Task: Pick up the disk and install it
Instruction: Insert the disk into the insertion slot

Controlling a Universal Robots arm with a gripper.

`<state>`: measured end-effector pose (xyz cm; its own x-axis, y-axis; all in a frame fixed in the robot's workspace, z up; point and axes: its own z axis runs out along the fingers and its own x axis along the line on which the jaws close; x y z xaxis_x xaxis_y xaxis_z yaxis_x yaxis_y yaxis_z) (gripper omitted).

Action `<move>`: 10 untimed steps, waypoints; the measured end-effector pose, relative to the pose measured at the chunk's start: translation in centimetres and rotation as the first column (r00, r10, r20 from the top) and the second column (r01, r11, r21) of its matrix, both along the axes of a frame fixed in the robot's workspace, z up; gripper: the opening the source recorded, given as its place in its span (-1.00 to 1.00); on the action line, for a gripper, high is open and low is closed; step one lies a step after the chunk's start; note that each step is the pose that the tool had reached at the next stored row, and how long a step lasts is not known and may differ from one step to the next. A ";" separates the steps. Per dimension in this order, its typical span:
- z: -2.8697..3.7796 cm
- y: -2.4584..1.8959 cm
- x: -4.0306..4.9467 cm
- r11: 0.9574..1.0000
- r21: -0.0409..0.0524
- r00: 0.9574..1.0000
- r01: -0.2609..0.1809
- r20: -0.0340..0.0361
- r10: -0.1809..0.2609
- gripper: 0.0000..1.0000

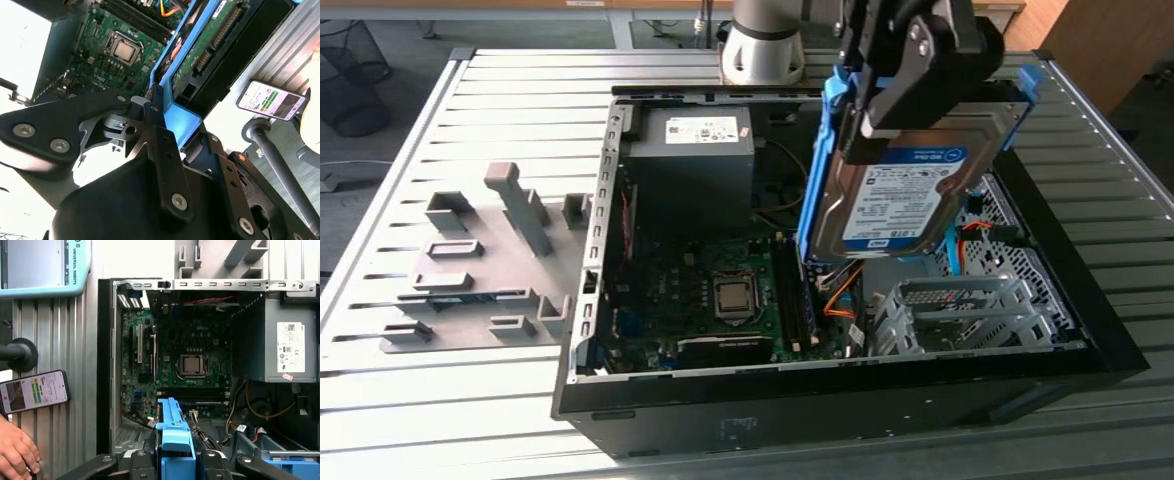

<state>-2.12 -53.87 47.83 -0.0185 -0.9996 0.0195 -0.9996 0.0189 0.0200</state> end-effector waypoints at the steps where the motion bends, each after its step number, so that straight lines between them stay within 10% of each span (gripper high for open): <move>1: -0.09 -0.06 0.33 1.000 0.000 1.000 0.000 0.000 0.000 -0.27; 10: -0.56 -0.91 2.20 1.000 0.000 1.000 0.000 0.000 0.000 -0.27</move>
